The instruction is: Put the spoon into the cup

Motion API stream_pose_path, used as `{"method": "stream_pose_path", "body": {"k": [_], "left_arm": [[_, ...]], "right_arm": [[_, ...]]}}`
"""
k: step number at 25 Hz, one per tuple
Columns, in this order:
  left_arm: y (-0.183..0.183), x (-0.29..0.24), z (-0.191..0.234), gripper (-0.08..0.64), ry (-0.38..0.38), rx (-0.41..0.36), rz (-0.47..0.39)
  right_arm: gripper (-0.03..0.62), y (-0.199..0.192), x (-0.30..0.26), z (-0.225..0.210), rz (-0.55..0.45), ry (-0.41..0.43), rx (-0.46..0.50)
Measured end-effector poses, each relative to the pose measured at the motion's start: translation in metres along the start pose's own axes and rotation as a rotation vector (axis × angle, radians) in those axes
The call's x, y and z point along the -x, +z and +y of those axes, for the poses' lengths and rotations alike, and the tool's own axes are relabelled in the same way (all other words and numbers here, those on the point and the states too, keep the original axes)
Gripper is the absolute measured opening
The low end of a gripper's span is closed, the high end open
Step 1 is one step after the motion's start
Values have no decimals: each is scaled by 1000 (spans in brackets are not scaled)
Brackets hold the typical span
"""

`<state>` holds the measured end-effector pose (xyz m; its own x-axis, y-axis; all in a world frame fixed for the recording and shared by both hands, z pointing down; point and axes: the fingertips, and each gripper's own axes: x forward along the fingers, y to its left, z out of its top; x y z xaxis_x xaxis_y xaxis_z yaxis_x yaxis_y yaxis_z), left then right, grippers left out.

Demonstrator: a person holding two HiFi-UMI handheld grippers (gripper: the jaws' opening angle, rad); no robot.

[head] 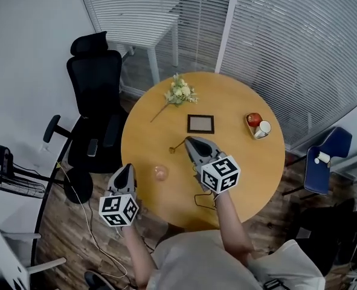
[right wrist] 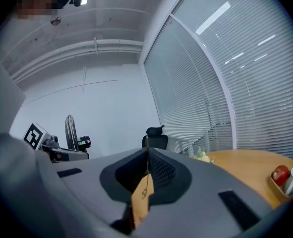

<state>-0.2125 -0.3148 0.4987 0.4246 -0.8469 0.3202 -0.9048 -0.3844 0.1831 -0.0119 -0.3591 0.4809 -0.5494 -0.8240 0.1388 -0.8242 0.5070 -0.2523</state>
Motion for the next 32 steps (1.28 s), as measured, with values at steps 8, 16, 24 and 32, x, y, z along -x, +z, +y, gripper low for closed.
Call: {"method": "stream_pose_path", "body": {"k": [8, 16, 24, 32], "left_arm": [[13, -23, 9, 8, -65, -21, 4], [9, -38, 16, 8, -126, -43, 34], [-3, -51, 10, 9, -192, -55, 54], [-41, -55, 13, 8, -228, -34, 126]], "right_arm": [[5, 10, -13, -5, -22, -51, 1], [5, 8, -23, -4, -35, -93, -9], [5, -2, -13, -1, -47, -142, -4], [5, -30, -18, 22, -7, -125, -9]]}}
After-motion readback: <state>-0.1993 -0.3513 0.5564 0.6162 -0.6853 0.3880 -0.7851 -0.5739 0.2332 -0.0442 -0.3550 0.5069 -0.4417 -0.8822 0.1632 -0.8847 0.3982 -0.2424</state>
